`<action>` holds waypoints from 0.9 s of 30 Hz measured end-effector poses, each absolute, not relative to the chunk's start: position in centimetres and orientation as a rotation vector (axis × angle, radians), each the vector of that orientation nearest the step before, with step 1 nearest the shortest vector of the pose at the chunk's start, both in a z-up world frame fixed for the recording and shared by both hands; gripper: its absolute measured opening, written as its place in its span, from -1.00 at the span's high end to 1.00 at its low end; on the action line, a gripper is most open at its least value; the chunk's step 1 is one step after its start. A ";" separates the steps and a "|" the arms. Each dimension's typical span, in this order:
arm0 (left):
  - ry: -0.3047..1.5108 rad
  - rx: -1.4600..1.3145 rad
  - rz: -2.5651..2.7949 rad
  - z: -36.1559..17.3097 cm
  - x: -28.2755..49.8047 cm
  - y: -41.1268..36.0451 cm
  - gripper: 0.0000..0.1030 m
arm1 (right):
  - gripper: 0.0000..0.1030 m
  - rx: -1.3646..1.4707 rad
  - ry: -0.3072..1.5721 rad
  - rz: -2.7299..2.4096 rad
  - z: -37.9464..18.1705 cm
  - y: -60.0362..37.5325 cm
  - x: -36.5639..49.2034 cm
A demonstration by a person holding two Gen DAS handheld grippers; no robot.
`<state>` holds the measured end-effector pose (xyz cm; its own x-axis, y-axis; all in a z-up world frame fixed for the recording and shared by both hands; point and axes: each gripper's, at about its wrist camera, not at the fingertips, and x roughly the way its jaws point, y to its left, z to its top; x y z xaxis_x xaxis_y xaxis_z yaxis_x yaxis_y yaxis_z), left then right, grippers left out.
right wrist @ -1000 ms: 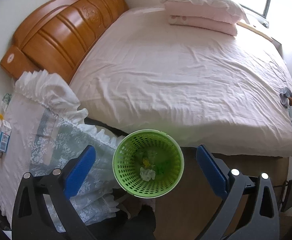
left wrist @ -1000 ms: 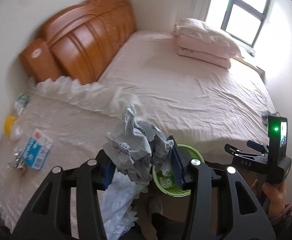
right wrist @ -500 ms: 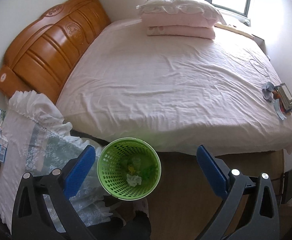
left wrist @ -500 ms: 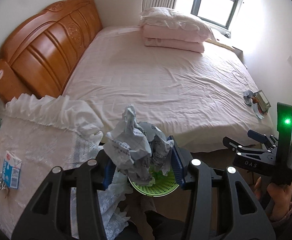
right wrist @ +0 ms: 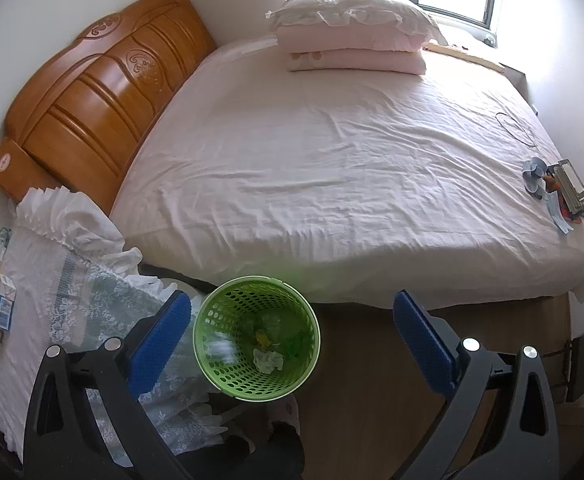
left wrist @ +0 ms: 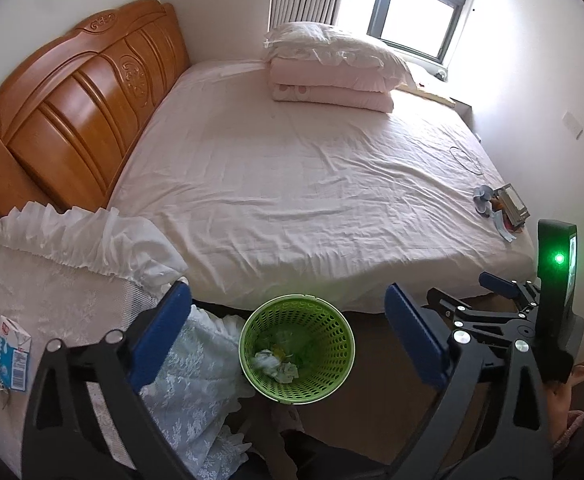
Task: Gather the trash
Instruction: 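Move both empty tools back over the foil and carton on the bed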
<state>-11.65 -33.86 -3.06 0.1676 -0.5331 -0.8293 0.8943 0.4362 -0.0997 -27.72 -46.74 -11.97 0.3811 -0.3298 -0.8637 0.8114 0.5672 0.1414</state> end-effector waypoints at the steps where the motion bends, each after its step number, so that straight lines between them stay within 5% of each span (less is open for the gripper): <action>1: 0.932 0.466 -1.065 -3.1 -11.6 -33.8 -0.81 | -0.95 0.622 0.905 -0.789 -11.9 -46.6 -27.6; 12: 0.967 0.401 -0.975 -3.2 -8.8 -30.0 -0.81 | -0.95 0.601 0.914 -0.705 -12.0 -44.9 -24.3; 27: 1.064 0.137 -0.502 -5.3 1.5 -11.8 -0.85 | -0.95 0.444 0.986 -0.308 -12.2 -35.9 -8.6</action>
<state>1.47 -11.79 -5.35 0.3855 -0.3277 -0.8626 0.4570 0.8799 -0.1301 -8.65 -35.89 -12.19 0.5206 -0.0505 -0.8523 0.4439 0.8687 0.2197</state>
